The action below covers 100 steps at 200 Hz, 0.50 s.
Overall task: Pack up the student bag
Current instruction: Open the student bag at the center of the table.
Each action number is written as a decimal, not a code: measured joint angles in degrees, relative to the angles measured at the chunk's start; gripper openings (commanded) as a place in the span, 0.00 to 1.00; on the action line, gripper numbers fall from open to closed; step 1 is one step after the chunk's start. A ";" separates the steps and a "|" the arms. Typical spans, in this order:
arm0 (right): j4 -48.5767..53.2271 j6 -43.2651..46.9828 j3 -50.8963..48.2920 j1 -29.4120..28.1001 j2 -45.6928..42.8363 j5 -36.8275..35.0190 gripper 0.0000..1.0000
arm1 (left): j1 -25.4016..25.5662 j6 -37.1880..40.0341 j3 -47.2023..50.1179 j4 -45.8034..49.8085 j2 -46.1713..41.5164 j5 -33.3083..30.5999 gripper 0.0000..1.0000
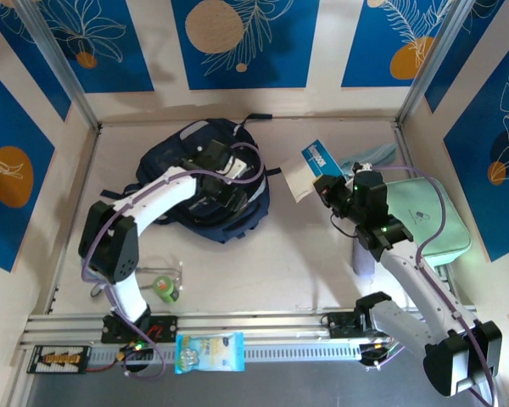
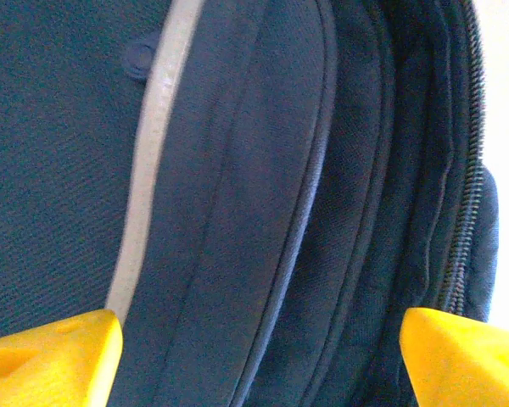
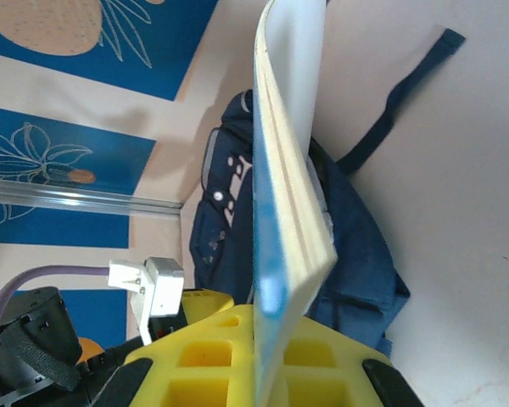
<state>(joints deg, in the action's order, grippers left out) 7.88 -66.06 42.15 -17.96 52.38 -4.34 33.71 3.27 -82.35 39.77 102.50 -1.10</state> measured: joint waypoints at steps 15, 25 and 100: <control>0.74 -0.02 -0.26 0.09 -0.07 0.02 0.00 | 0.79 1.66 -1.36 1.27 2.19 -1.79 0.68; 1.03 0.00 -0.39 0.09 -0.07 0.04 0.00 | 1.20 2.32 -2.12 1.68 3.34 -3.28 0.63; 1.88 -0.31 -0.55 0.20 -0.11 0.22 0.00 | 1.46 3.98 -6.25 1.90 7.17 -8.41 0.50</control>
<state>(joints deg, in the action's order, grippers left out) 9.76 -66.37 41.60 -17.76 52.27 -4.12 35.18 7.25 -88.60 41.67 109.67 -9.52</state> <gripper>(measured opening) 0.062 0.501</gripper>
